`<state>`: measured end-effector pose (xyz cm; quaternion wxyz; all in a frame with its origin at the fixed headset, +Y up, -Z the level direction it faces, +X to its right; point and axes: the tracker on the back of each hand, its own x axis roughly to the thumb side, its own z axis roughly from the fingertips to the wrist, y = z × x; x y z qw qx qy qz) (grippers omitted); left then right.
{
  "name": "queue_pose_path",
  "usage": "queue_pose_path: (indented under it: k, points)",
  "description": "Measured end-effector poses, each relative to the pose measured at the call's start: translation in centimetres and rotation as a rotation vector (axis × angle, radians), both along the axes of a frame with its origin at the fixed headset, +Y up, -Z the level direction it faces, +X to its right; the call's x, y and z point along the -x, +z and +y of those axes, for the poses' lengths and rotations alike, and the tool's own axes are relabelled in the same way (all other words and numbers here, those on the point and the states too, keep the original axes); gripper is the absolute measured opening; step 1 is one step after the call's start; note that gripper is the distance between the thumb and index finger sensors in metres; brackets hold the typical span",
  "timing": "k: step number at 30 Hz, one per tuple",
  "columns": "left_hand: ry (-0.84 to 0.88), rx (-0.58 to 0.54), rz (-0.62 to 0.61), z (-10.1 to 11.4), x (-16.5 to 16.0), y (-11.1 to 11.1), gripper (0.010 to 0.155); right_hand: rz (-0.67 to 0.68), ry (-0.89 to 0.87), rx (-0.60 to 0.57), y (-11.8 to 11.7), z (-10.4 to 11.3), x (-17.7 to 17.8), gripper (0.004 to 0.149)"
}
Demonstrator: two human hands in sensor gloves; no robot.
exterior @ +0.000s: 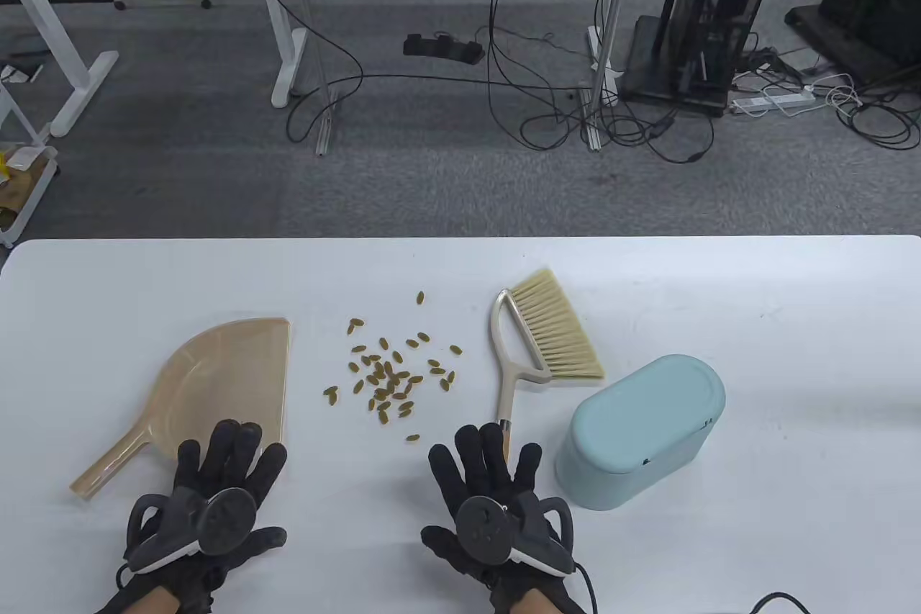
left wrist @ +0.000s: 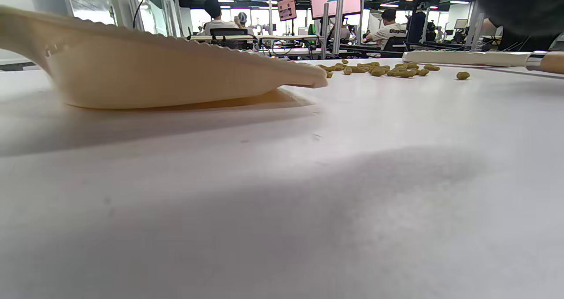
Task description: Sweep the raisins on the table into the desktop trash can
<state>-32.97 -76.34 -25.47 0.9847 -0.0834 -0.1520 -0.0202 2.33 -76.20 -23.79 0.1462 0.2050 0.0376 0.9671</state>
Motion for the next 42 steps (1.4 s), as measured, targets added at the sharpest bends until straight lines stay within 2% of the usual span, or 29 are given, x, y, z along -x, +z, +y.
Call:
queue_pose_path:
  k: [18,23,33,42]
  points:
    - [0.0,0.004,0.026,-0.03,0.29,-0.13,0.097,-0.001,0.024,0.003,0.09,-0.08,0.1,0.094]
    - [-0.013,0.0,0.04,-0.02,0.26,-0.23,0.097,-0.023,0.046,-0.042,0.13,0.09,0.05,0.094]
    - [-0.014,0.014,0.063,-0.08,0.45,-0.31,0.097,-0.036,0.066,-0.025,0.09,-0.14,0.02,0.095]
    - [-0.014,0.016,0.064,-0.03,0.49,-0.42,0.096,-0.085,0.124,-0.059,0.13,0.09,-0.17,0.095]
